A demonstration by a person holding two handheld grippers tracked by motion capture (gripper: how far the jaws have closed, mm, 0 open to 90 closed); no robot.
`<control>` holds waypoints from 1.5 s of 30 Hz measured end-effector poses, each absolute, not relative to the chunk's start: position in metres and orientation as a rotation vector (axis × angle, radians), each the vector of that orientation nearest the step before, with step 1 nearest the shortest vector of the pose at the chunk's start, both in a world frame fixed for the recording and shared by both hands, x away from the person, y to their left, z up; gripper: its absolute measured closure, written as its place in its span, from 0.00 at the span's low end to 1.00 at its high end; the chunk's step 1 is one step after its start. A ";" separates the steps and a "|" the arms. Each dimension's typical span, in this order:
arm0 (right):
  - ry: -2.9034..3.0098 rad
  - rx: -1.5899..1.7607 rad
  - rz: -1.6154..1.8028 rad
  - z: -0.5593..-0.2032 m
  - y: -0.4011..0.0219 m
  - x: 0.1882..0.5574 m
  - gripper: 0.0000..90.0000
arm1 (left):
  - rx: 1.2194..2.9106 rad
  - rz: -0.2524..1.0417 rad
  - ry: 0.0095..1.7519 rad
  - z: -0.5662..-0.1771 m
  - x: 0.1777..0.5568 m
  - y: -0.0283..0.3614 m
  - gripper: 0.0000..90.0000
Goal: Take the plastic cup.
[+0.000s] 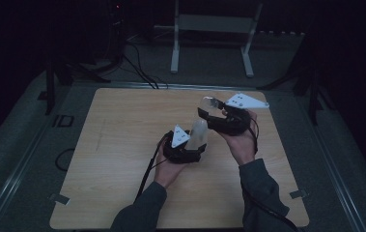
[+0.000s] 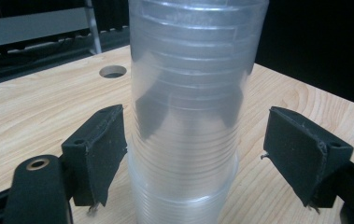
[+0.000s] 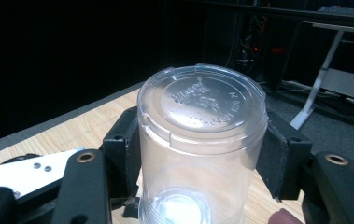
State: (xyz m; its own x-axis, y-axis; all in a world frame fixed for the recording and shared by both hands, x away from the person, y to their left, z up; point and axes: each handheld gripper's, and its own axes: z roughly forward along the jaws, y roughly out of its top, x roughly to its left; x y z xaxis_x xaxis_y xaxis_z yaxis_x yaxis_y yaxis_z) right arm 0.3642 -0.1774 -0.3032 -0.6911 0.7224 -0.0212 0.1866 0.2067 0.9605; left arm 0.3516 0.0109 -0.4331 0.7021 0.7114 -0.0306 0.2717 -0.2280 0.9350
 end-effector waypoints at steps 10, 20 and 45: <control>1.984 0.860 1.493 -0.300 -0.194 0.360 0.44 | 1.804 0.502 0.772 -0.428 0.346 0.016 0.28; 1.973 0.884 1.465 -0.303 -0.208 0.356 0.44 | 1.801 0.498 0.767 -0.428 0.339 0.018 0.28; 1.940 0.964 1.448 -0.320 -0.239 0.345 0.44 | 1.813 0.462 0.716 -0.427 0.323 0.016 0.30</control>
State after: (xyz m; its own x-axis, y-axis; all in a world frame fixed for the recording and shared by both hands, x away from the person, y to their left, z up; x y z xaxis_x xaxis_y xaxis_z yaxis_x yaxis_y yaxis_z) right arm 0.3453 -0.2390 -0.3198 -0.6052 0.7961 0.0020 0.2287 0.1714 0.9583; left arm 0.3225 0.0159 -0.4267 0.7432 0.6685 -0.0280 0.2496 -0.2382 0.9386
